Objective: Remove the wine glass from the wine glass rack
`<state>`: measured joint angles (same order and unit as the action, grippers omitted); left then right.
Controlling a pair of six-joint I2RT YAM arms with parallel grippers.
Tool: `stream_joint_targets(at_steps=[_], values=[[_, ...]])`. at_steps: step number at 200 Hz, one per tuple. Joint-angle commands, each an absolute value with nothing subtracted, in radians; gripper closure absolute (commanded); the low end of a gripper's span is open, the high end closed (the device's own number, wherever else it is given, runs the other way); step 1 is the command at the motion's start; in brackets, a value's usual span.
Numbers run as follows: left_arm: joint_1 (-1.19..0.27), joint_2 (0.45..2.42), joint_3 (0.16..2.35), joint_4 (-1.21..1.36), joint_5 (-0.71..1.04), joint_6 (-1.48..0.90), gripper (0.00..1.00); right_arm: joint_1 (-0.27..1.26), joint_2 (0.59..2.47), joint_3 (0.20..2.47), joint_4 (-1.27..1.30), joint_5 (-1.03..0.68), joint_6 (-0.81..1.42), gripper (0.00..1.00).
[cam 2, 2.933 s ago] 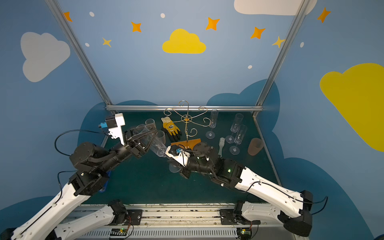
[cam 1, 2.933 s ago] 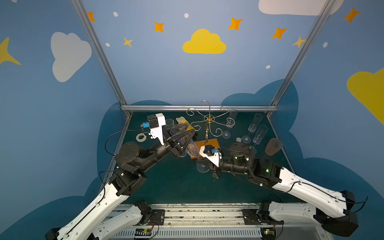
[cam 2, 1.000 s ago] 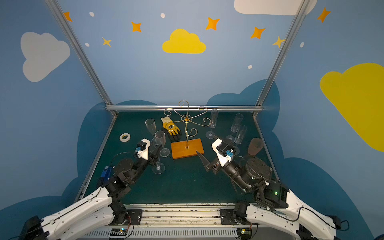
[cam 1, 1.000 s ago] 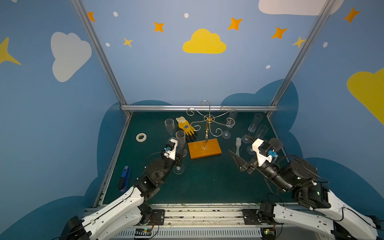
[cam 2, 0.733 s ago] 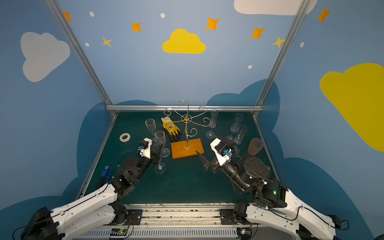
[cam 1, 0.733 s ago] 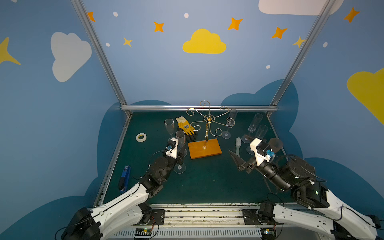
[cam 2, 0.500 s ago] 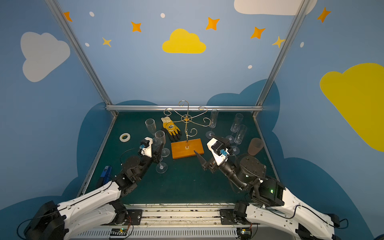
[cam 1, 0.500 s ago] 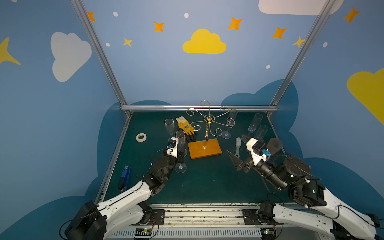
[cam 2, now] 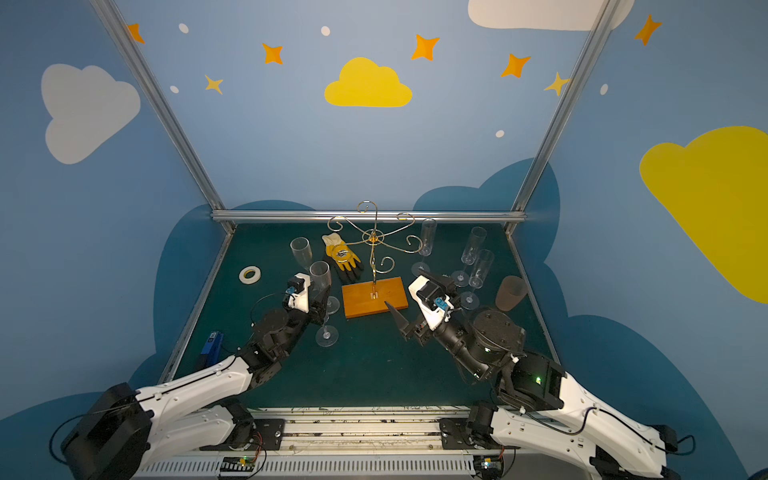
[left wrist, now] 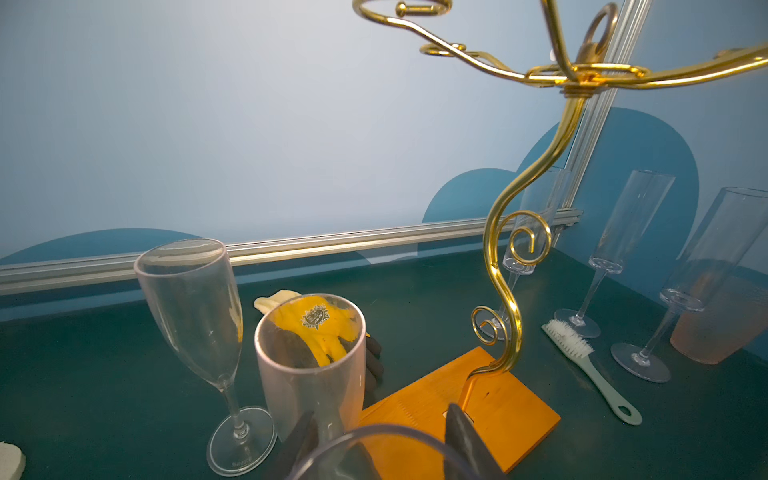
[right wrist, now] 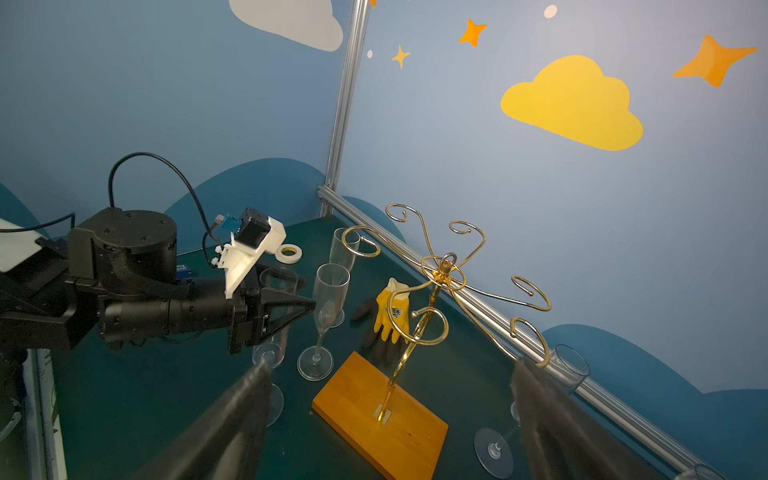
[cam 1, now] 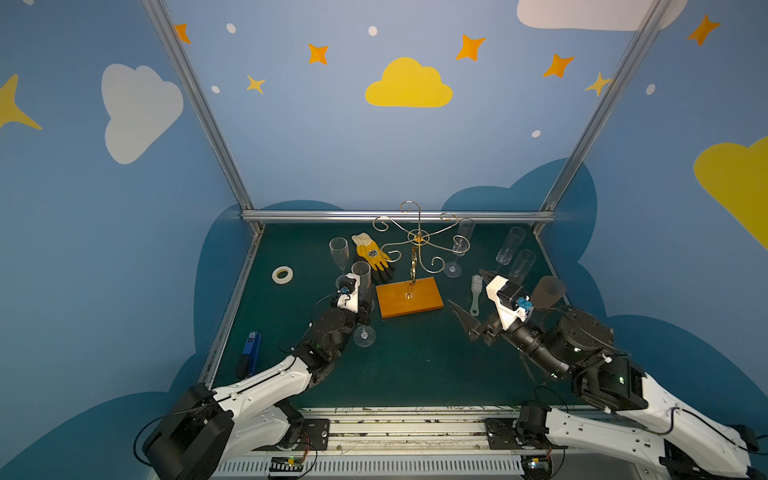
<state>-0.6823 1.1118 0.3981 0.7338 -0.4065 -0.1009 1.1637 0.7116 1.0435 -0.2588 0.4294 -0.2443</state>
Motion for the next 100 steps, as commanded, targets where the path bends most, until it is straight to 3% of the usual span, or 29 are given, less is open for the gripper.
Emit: stream_joint_targets(at_steps=[1, 41, 100], values=[[-0.678, 1.118, 0.387, 0.77, -0.398, -0.097, 0.69, 1.16, 0.704, 1.06, -0.255, 0.434, -0.244, 0.11], [-0.679, 1.122, 0.368, 0.757, -0.397, -0.104, 0.67, 1.159, 0.701, 1.056, -0.261, 0.436, -0.238, 0.11], [-0.678, 1.095, 0.36, 0.708, -0.4, -0.095, 0.4, 1.16, 0.688, 1.046, -0.261, 0.439, -0.237, 0.11]])
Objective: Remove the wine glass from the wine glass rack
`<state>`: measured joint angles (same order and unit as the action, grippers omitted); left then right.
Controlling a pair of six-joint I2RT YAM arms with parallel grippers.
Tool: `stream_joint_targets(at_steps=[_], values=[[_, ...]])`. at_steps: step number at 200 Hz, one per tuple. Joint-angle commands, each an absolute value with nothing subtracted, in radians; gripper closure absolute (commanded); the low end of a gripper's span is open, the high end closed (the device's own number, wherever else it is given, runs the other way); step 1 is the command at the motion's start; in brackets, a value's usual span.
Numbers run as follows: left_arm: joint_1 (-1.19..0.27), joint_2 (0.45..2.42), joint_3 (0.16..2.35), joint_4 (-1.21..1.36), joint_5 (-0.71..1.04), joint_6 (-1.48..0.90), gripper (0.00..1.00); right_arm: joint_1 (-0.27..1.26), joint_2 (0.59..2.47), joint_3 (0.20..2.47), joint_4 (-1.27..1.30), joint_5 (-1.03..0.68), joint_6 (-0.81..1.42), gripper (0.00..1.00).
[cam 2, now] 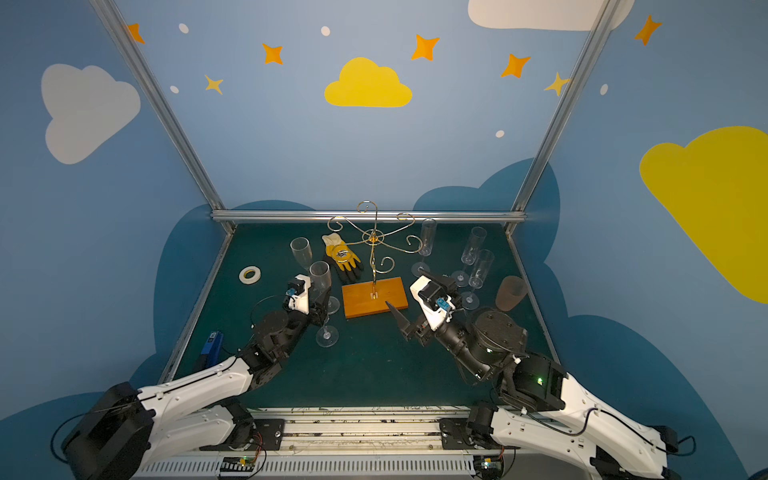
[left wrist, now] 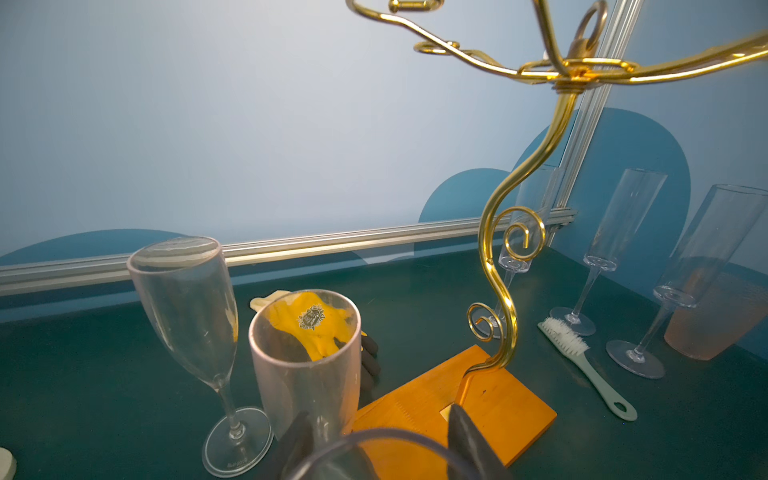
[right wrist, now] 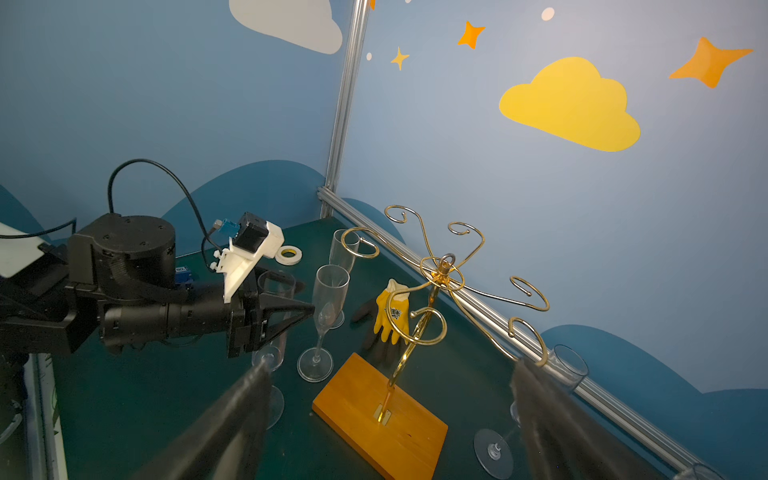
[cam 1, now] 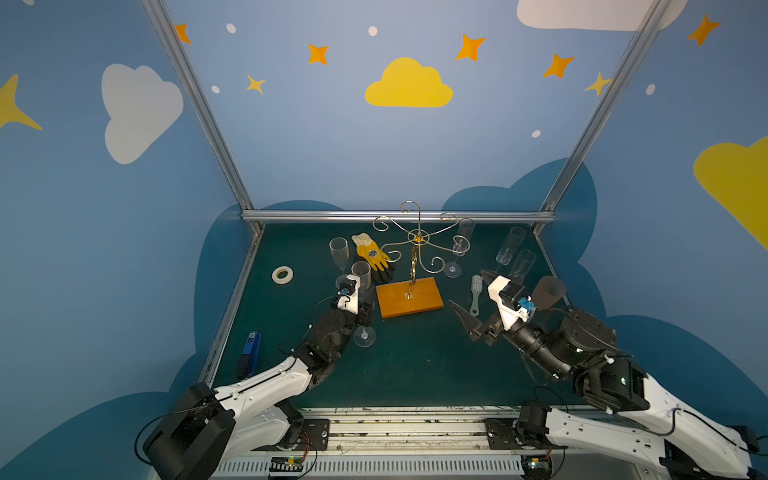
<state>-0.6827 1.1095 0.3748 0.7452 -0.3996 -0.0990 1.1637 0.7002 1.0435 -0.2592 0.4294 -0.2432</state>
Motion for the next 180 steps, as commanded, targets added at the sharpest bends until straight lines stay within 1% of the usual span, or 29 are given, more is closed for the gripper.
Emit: stream_joint_targets(at_steps=[1, 85, 101, 137, 180], values=[[-0.678, 1.094, 0.36, 0.708, -0.4, -0.094, 0.4, 1.16, 0.688, 1.046, -0.261, 0.439, -0.237, 0.11], [-0.681, 1.035, 0.369, 0.658, -0.382, -0.103, 0.23, 1.158, 0.67, 1.046, -0.267, 0.436, -0.239, 0.11], [-0.681, 0.999, 0.368, 0.633, -0.382, -0.1, 0.19, 1.16, 0.667, 1.045, -0.27, 0.437, -0.239, 0.11], [-0.681, 0.885, 0.367, 0.548, -0.374, -0.084, 0.14, 1.159, 0.652, 1.031, -0.267, 0.448, -0.245, 0.11], [-0.681, 0.741, 0.369, 0.421, -0.336, -0.06, 0.07, 1.157, 0.619, 0.989, -0.246, 0.496, -0.262, 0.11]])
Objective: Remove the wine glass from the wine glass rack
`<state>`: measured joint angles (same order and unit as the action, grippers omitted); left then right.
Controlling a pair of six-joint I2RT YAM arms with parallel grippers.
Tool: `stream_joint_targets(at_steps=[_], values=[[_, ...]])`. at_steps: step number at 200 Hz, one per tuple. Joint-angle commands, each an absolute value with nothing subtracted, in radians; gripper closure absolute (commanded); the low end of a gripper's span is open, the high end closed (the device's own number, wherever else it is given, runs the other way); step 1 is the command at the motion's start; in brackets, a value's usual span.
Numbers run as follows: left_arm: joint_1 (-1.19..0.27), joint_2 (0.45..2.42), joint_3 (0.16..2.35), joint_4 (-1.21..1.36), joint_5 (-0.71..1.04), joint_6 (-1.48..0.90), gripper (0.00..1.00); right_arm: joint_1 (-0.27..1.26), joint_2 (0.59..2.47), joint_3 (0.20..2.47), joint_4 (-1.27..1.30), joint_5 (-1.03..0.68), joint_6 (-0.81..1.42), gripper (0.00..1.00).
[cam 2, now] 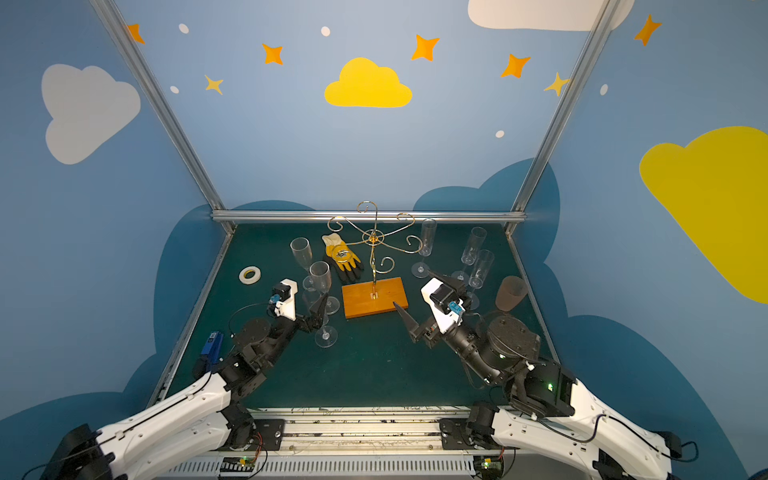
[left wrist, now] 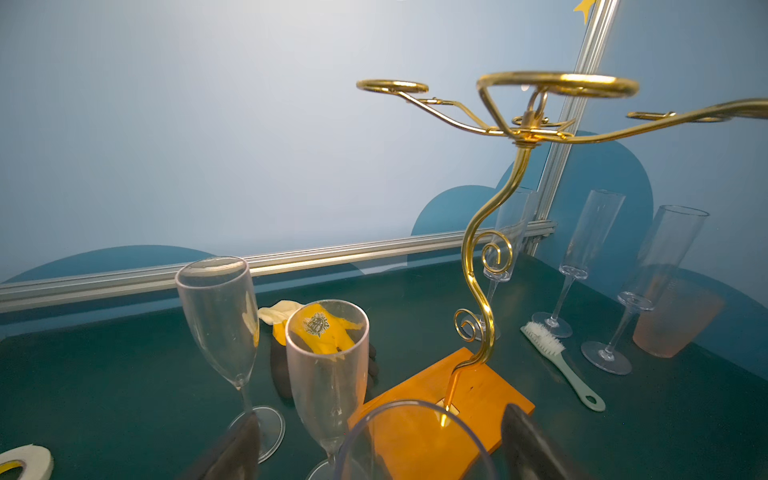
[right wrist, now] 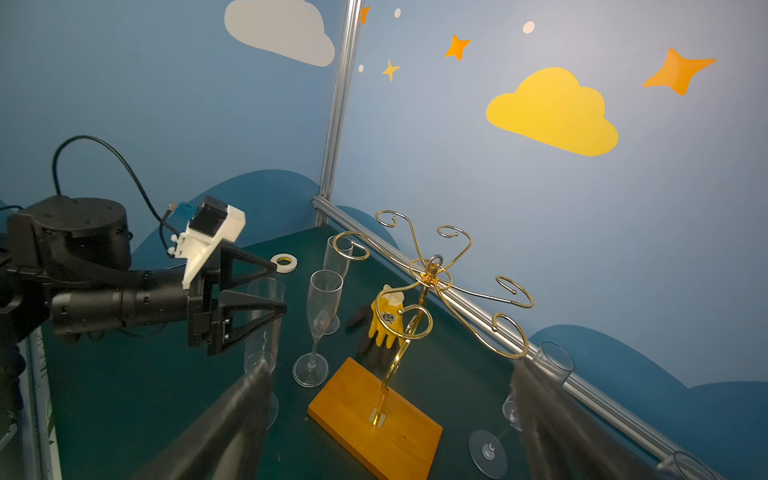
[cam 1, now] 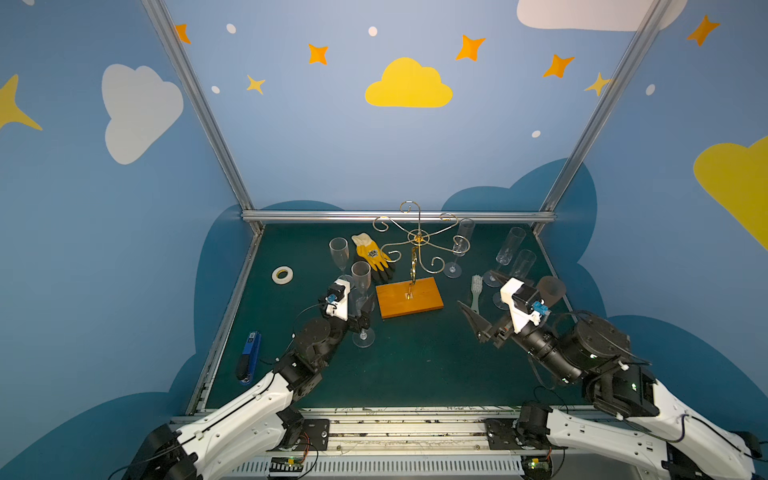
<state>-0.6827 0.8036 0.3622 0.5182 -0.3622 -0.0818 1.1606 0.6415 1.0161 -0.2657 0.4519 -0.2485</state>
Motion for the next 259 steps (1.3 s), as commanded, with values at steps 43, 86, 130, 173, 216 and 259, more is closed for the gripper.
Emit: stream_joint_targets(at_steps=[43, 86, 130, 173, 216, 259], values=[[-0.682, 0.574, 0.359, 0.329, -0.338, -0.046, 0.01, 1.151, 0.568, 0.921, -0.244, 0.561, -0.271, 0.11], [-0.681, 0.411, 0.373, 0.236, -0.377, -0.001, 0.01, 1.092, 0.513, 0.788, -0.219, 0.631, -0.261, 0.1], [-0.664, 0.372, 0.354, 0.232, -0.587, 0.126, 0.01, 0.884, 0.495, 0.586, -0.148, 0.549, -0.194, 0.09], [-0.46, 0.488, 0.242, 0.304, -0.608, -0.008, 0.01, 0.569, 0.597, 0.382, 0.065, 0.307, -0.072, 0.09], [-0.192, 0.807, 0.191, 0.493, -0.469, -0.134, 0.01, 0.295, 0.893, 0.349, 0.302, 0.126, -0.046, 0.05], [-0.118, 1.131, 0.241, 0.659, -0.427, -0.085, 0.01, 0.187, 1.206, 0.498, 0.242, 0.071, 0.01, 0.05]])
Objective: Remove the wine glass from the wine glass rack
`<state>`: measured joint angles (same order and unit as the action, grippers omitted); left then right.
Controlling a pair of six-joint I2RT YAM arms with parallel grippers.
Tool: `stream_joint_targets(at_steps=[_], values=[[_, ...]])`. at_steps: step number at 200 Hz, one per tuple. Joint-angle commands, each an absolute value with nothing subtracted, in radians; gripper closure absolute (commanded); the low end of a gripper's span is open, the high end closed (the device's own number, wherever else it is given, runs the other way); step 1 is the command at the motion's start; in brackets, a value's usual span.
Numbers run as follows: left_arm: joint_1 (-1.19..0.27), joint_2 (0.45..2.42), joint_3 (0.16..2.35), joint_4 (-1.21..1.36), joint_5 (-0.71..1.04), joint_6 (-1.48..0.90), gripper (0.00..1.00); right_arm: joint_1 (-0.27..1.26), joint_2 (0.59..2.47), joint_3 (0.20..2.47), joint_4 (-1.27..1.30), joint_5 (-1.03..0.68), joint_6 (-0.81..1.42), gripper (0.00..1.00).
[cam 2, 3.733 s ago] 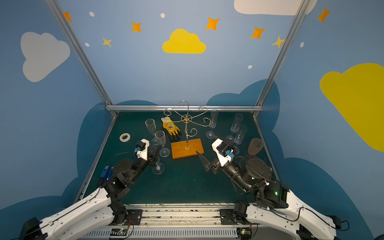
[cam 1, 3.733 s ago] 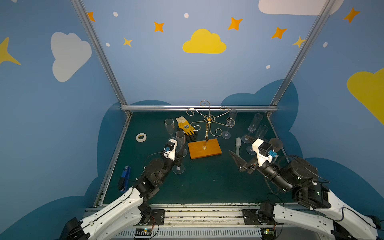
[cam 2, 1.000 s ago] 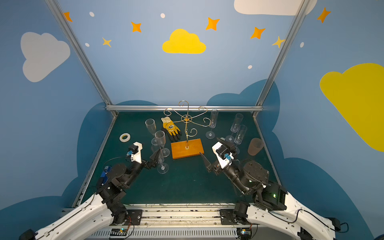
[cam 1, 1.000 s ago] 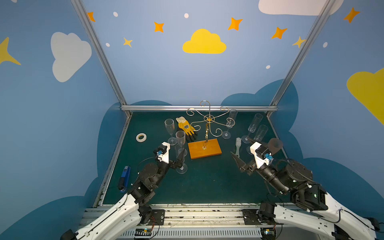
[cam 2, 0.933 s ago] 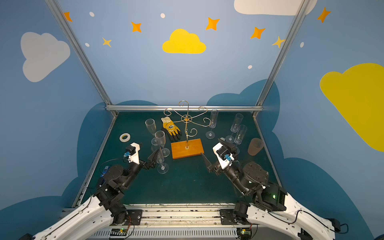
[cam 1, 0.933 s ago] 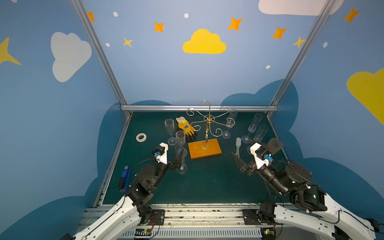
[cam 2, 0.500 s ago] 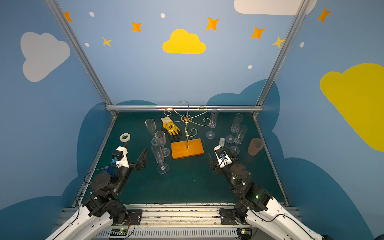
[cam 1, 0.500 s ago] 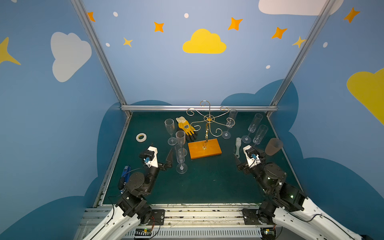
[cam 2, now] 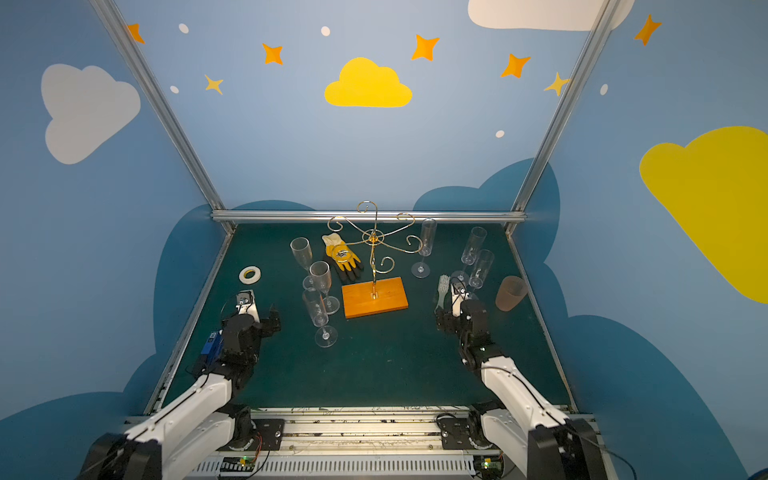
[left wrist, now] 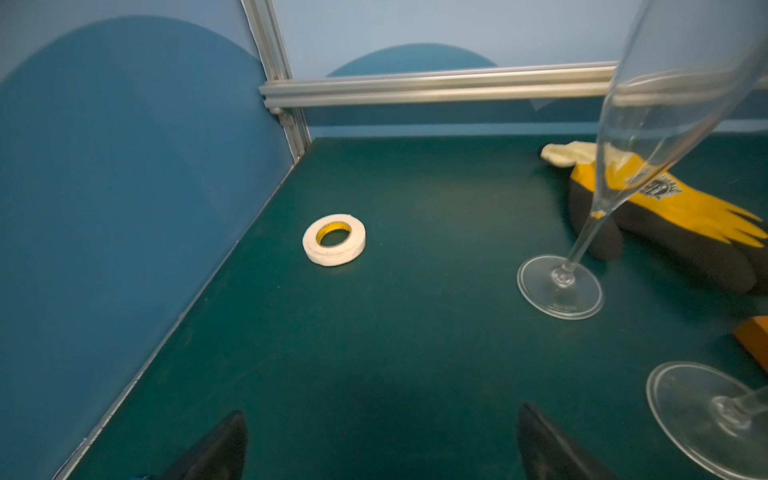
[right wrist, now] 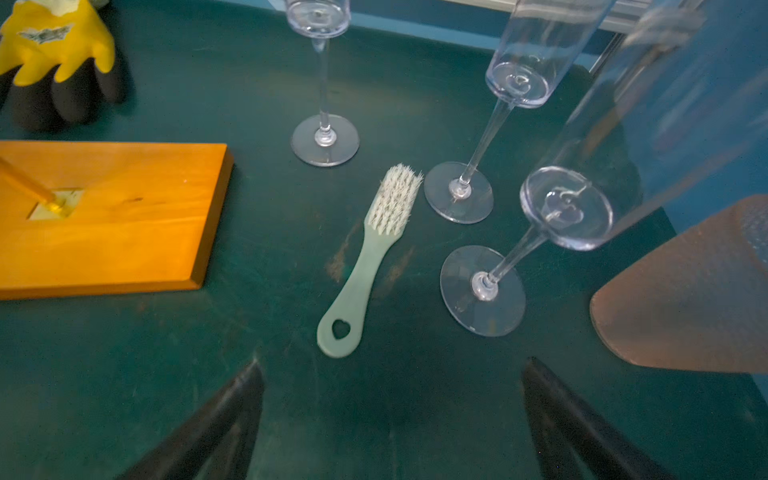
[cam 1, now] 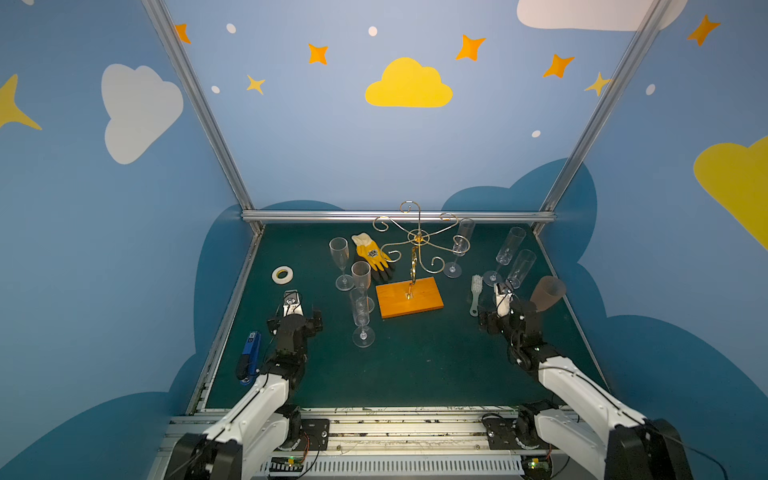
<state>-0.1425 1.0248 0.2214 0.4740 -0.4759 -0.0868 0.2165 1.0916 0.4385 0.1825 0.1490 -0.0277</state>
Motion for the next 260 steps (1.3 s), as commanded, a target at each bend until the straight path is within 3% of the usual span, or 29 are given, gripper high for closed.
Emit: stream_joint_targets(at_steps=[1, 19, 64, 100, 128, 214, 260], values=[[-0.118, 1.139, 0.24, 0.665, -0.425, -0.083, 0.01, 0.185, 1.211, 0.497, 0.246, 0.068, 0.009, 0.05], [-0.108, 1.224, 0.269, 0.723, -0.41, -0.061, 0.01, 0.176, 1.301, 0.499, 0.34, 0.041, -0.018, 0.04], [-0.073, 1.407, 0.309, 0.869, -0.341, -0.029, 0.0, 0.167, 1.42, 0.667, 0.131, -0.003, 0.004, 0.04], [-0.071, 1.555, 0.34, 0.963, -0.322, -0.017, 0.01, 0.168, 1.418, 0.683, 0.133, 0.005, 0.008, 0.04], [-0.064, 1.535, 0.383, 0.845, -0.304, -0.019, 0.01, 0.169, 1.404, 0.678, 0.148, 0.023, 0.011, 0.04], [-0.062, 1.538, 0.384, 0.846, -0.302, -0.021, 0.01, 0.155, 1.444, 0.624, 0.294, 0.069, -0.101, 0.04], [-0.062, 1.538, 0.384, 0.846, -0.301, -0.021, 0.01, 0.134, 1.411, 0.582, 0.33, 0.064, -0.051, 0.04]])
